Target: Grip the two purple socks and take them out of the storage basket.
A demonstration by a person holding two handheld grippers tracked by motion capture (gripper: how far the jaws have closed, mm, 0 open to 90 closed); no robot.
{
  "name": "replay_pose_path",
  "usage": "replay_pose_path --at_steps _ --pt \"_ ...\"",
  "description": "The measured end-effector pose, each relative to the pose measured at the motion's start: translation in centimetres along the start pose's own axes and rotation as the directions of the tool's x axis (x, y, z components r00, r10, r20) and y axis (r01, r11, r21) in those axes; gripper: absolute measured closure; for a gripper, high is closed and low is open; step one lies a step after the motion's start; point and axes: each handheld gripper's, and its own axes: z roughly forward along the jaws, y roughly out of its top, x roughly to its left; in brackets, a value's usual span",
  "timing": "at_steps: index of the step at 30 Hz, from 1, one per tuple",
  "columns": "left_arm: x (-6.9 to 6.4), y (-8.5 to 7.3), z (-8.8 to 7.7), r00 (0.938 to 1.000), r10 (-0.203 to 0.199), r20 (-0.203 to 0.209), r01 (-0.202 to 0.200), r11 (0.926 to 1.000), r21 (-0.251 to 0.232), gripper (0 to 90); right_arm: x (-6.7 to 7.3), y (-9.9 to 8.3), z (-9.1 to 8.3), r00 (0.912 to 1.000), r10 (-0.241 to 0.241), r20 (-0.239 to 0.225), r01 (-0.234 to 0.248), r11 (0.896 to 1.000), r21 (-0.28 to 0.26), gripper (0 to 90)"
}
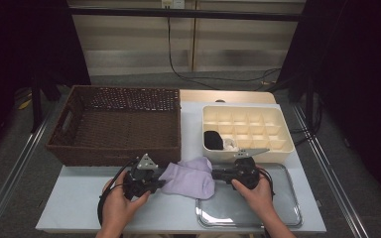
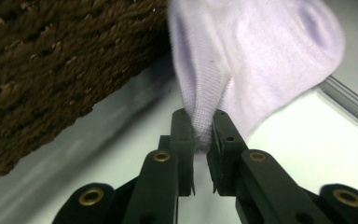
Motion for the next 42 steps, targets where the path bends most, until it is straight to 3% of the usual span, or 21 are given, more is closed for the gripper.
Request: replay_pose_path --at_steps 8,12,14,15,18,21,23,25,26,29,32,37,42 --pt "-0.3 -0.3 -0.2 1.0 -0.005 0.007 0.005 0.9997 0.025 77.4 0.7 -0.5 0.0 0.9999 -0.006 0.01 0.006 1.0 0.01 73.4" --pt "-0.4 -0.5 -0.4 0.9997 -0.008 0.023 0.007 0.999 0.045 78.3 1.1 -0.9 0.0 0.9987 -0.037 0.034 0.036 0.999 0.035 70.2" --pt "-0.3 -0.6 -0.5 0.9999 -0.016 0.005 0.016 0.999 0.042 71.6 1.1 -1.2 -0.1 0.9992 -0.028 0.03 0.026 0.999 0.044 70.4" --pt "-0.2 -0.6 -0.6 0.9998 -0.017 -0.011 0.018 0.9995 0.028 66.6 1.0 -1.2 -0.1 0.9992 -0.024 0.032 0.023 0.999 0.041 71.1" --pt "0.0 -0.5 -1.1 0.9991 -0.036 -0.021 0.036 0.9993 -0.015 62.4 1.0 -1.2 0.1 0.9995 -0.014 0.028 0.013 0.999 0.042 72.0" --pt "0.1 -0.1 -1.5 0.9978 -0.016 -0.065 0.01 0.9961 -0.088 55.7 1.2 -1.3 0.4 0.9992 -0.023 0.033 0.022 0.998 0.054 72.0" --pt "0.3 0.1 -1.3 0.9977 -0.02 -0.065 0.014 0.9948 -0.101 55.0 1.4 -1.3 0.5 0.9984 -0.041 0.039 0.038 0.997 0.064 72.0" --pt "0.5 0.0 -0.5 0.997 -0.013 -0.076 0.005 0.9946 -0.103 56.4 1.6 -1.4 0.6 0.9972 -0.056 0.05 0.053 0.996 0.072 71.9" --pt "0.6 0.0 -0.1 0.9981 -0.015 -0.06 0.009 0.9962 -0.087 58.2 1.6 -1.5 0.6 0.9976 -0.054 0.044 0.05 0.996 0.074 71.9" --pt "0.8 -0.2 0.6 0.999 -0.043 -0.013 0.043 0.9977 -0.053 74.9 1.9 -1.7 0.7 0.997 -0.063 0.045 0.059 0.994 0.094 71.0" --pt "0.6 0.0 0.8 0.9995 -0.03 -0.003 0.03 0.9993 -0.022 86.4 2.1 -1.9 0.6 0.9977 -0.055 0.039 0.051 0.994 0.096 70.7" --pt "0.3 0.0 0.5 0.9999 -0.017 -0.001 0.017 0.9998 0.008 90.0 1.8 -2.0 0.6 0.9987 -0.042 0.03 0.038 0.994 0.104 78.6" --pt "0.2 -0.5 0.4 0.9993 -0.035 0.014 0.034 0.9989 0.032 90.0 1.4 -2.0 0.4 0.9987 -0.045 0.023 0.042 0.992 0.117 84.7"
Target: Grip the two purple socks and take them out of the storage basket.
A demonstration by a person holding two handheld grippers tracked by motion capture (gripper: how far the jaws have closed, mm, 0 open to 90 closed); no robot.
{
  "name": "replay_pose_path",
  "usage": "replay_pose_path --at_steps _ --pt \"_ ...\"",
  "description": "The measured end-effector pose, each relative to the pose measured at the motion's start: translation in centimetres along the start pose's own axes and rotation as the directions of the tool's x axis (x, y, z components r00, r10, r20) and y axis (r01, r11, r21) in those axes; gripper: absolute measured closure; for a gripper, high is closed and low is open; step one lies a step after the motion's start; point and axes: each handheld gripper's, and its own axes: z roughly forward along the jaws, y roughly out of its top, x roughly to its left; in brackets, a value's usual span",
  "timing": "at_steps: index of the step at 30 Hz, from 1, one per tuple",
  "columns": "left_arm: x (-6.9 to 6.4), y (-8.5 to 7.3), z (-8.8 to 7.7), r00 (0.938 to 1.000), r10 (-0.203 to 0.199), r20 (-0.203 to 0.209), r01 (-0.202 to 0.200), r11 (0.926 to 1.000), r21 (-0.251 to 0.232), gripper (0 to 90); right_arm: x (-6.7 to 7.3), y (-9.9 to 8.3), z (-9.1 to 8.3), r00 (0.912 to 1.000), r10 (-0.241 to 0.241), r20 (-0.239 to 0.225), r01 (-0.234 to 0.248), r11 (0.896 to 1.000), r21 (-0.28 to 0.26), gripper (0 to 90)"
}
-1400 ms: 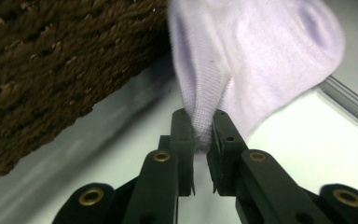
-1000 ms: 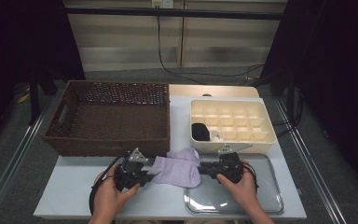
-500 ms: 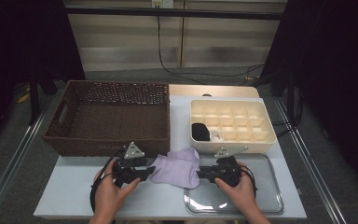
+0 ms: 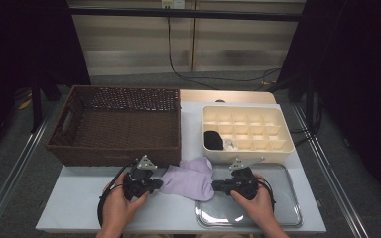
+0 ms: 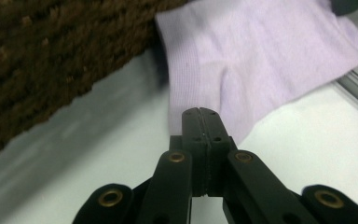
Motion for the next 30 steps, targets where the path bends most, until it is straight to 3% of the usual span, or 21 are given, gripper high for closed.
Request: replay_pose_path --at_steps 2,5,7,9,12,13,15,16,18,23,26,30 --pt "-0.1 -0.1 -0.2 1.0 0.006 0.004 -0.006 1.0 0.003 90.0 -0.1 0.1 -0.1 0.9999 -0.005 0.01 0.005 1.0 -0.001 84.4" --pt "0.0 0.1 -0.6 0.9995 0.028 -0.013 -0.029 0.9988 -0.039 88.2 -0.2 0.1 0.0 0.9997 -0.004 0.023 0.005 1.0 -0.009 81.2" --pt "0.0 0.3 -0.5 0.9957 0.078 -0.05 -0.081 0.9955 -0.05 76.9 -0.1 0.1 -0.1 0.9994 -0.011 0.033 0.012 1.0 -0.006 79.8" --pt "-0.1 0.5 -0.3 0.9948 0.086 -0.056 -0.09 0.9934 -0.072 64.3 0.0 0.1 -0.1 0.9989 -0.021 0.043 0.022 1.0 -0.015 78.6" --pt "-0.4 0.8 0.3 0.9875 0.133 -0.085 -0.139 0.9873 -0.077 58.7 0.2 0.0 -0.4 0.9988 -0.029 0.04 0.03 0.999 -0.024 77.5" --pt "-0.3 0.8 0.5 0.988 0.13 -0.083 -0.136 0.9881 -0.071 56.4 0.4 0.0 -0.6 0.9985 -0.031 0.045 0.033 0.999 -0.028 75.6" --pt "0.0 0.8 0.8 0.993 0.088 -0.079 -0.093 0.9936 -0.064 55.8 0.7 0.0 -1.0 0.9976 -0.037 0.059 0.04 0.998 -0.04 72.6" --pt "0.1 0.8 0.9 0.9949 0.077 -0.066 -0.08 0.9954 -0.053 55.9 0.8 0.0 -1.2 0.9973 -0.043 0.06 0.046 0.998 -0.042 72.6" --pt "0.3 0.9 1.1 0.9984 0.051 -0.026 -0.053 0.9971 -0.055 64.7 1.3 -0.2 -1.3 0.9969 -0.057 0.054 0.059 0.997 -0.04 72.7" --pt "0.1 1.2 1.5 0.9989 0.042 -0.02 -0.042 0.9991 -0.01 80.3 2.6 -0.5 -0.4 0.9924 -0.12 0.027 0.121 0.992 -0.021 69.3" --pt "-0.1 1.5 1.5 0.9994 0.033 -0.014 -0.033 0.9995 0.001 82.0 3.1 -0.7 0.3 0.987 -0.158 0.028 0.159 0.987 -0.006 69.1" --pt "0.1 1.4 1.3 0.9999 0.016 0.001 -0.016 0.9998 0.007 82.9 2.9 -0.3 0.5 0.9809 -0.188 0.051 0.187 0.982 0.013 85.5"
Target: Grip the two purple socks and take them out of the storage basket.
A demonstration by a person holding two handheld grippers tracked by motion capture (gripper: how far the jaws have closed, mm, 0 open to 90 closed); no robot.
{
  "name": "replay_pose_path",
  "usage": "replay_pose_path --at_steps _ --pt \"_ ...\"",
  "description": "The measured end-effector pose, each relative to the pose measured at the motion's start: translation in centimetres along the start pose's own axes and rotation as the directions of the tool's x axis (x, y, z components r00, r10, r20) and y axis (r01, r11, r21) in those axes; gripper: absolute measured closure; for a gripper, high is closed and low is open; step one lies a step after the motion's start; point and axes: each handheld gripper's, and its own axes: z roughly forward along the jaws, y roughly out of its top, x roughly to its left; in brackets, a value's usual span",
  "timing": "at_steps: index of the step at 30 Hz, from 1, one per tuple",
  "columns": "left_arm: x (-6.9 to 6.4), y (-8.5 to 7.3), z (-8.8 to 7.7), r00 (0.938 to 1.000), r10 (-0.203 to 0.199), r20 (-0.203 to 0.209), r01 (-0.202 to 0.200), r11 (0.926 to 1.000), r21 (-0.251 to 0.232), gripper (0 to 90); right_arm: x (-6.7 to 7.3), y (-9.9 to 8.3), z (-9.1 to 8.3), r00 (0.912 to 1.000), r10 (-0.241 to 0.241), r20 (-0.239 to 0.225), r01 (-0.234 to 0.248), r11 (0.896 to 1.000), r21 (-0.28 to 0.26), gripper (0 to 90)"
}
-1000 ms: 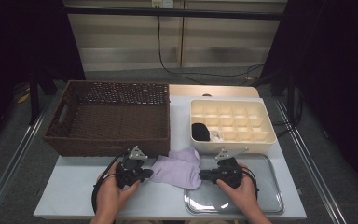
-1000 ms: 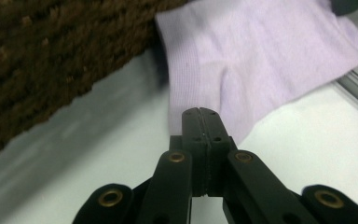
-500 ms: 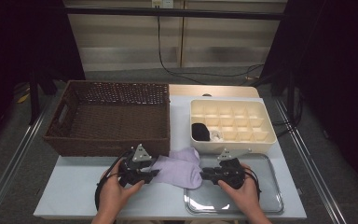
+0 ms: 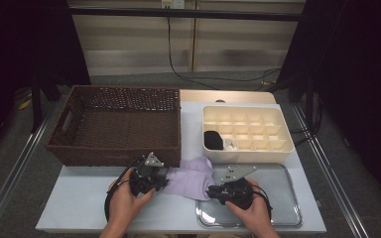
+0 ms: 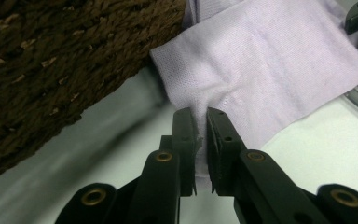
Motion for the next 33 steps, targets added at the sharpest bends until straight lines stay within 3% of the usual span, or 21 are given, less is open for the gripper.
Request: replay_pose_path --at_steps 3,10,12,16,19,23,27,28,31,33 --pt "0.1 0.0 -0.4 0.9997 -0.021 0.015 0.021 0.9998 0.001 83.0 -0.6 -0.1 -0.1 0.9988 0.034 -0.035 -0.034 0.999 0.0 89.6" --pt "0.5 -0.4 -1.2 0.9966 -0.057 0.059 0.056 0.9983 0.018 83.0 -1.9 -0.4 -1.7 0.9965 0.057 -0.06 -0.058 0.998 -0.002 90.0" --pt "0.6 -0.6 -1.3 0.9982 -0.035 0.049 0.032 0.998 0.055 82.9 -2.2 -0.5 -2.1 0.9964 0.058 -0.062 -0.058 0.998 0.01 90.0" --pt "0.7 -0.9 -1.7 0.9963 -0.059 0.062 0.056 0.9977 0.039 77.4 -2.8 -0.9 -2.6 0.9946 0.075 -0.071 -0.075 0.997 0.009 90.0" --pt "0.7 -0.7 -1.9 0.9975 -0.061 0.036 0.061 0.9981 -0.005 67.9 -2.8 -0.6 -2.7 0.9934 0.088 -0.074 -0.09 0.995 -0.031 88.3" --pt "0.7 -0.5 -1.8 0.999 -0.046 -0.002 0.046 0.9968 -0.066 64.5 -2.2 -0.1 -2.2 0.9928 0.088 -0.081 -0.094 0.993 -0.071 81.2" --pt "0.6 -0.3 -0.8 0.9991 -0.041 0.006 0.041 0.9967 -0.07 62.1 -1.5 0.6 -0.8 0.9921 0.073 -0.102 -0.081 0.993 -0.082 71.0" --pt "0.7 -0.3 -0.5 0.9993 -0.037 0.008 0.037 0.9979 -0.052 62.3 -1.2 0.7 -0.5 0.9928 0.065 -0.101 -0.073 0.994 -0.08 70.7" --pt "0.5 -0.5 0.5 0.9999 -0.01 0.002 0.01 0.9998 -0.016 67.5 -0.3 1.0 0.7 0.9964 0.02 -0.082 -0.023 0.999 -0.042 68.1" --pt "0.4 -0.5 0.3 1.0 0.001 -0.006 -0.001 1.0 -0.001 71.1 0.2 1.0 1.3 0.9979 -0.026 -0.059 0.024 0.999 -0.027 71.8"
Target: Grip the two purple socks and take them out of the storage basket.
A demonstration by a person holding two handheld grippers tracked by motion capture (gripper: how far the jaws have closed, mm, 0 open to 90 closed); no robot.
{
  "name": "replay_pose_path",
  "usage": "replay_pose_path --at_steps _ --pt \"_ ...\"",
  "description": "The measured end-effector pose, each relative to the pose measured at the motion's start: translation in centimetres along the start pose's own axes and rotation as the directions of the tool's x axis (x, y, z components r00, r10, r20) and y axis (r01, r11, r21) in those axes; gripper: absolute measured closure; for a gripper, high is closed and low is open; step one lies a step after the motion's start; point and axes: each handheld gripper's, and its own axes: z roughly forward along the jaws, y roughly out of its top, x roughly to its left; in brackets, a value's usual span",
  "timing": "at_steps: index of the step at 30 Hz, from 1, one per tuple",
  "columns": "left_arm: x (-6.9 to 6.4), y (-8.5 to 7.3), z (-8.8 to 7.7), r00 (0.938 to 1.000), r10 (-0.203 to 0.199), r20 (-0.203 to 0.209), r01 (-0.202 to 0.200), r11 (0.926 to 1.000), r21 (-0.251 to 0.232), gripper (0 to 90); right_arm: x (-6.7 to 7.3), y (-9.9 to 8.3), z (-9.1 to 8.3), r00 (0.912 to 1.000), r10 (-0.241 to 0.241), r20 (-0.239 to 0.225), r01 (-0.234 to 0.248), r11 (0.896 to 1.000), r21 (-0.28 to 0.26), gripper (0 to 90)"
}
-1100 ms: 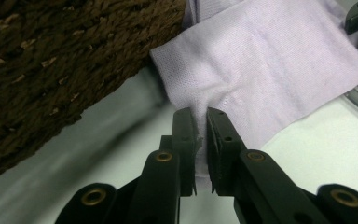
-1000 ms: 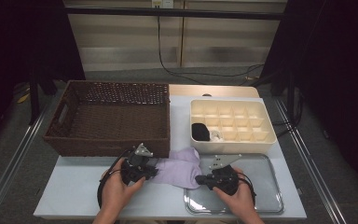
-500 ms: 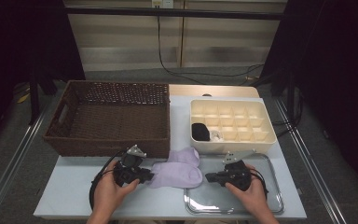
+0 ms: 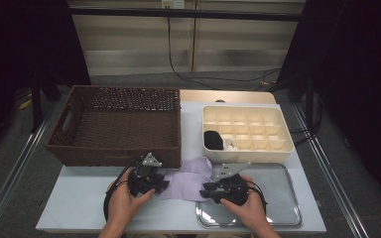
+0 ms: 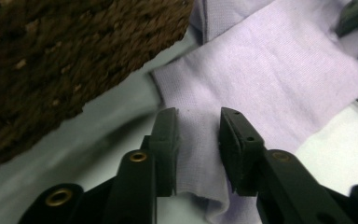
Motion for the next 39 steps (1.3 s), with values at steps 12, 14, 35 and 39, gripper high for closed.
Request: replay_pose_path --at_steps 12,14,35,39 --pt "-1.3 0.2 -1.5 0.9981 0.038 0.048 -0.041 0.9974 0.06 74.7 0.0 -0.9 -1.5 0.9981 -0.002 -0.061 0.006 0.998 0.062 88.5" --pt "-1.3 0.4 -1.4 0.9987 0.044 0.024 -0.044 0.999 0.009 67.5 -0.2 -0.8 -1.6 0.998 0.011 -0.063 -0.008 0.999 0.046 85.3" --pt "-1.9 -0.3 -1.0 0.9953 0.062 0.075 -0.069 0.9925 0.101 78.4 -0.2 -1.0 -2.0 0.9988 -0.018 -0.046 0.021 0.997 0.074 90.0" --pt "-1.4 0.2 -1.5 0.9977 0.045 0.051 -0.046 0.9987 0.023 60.5 -0.6 -0.7 -2.3 0.9994 0.022 -0.026 -0.021 1.0 0.016 80.3"
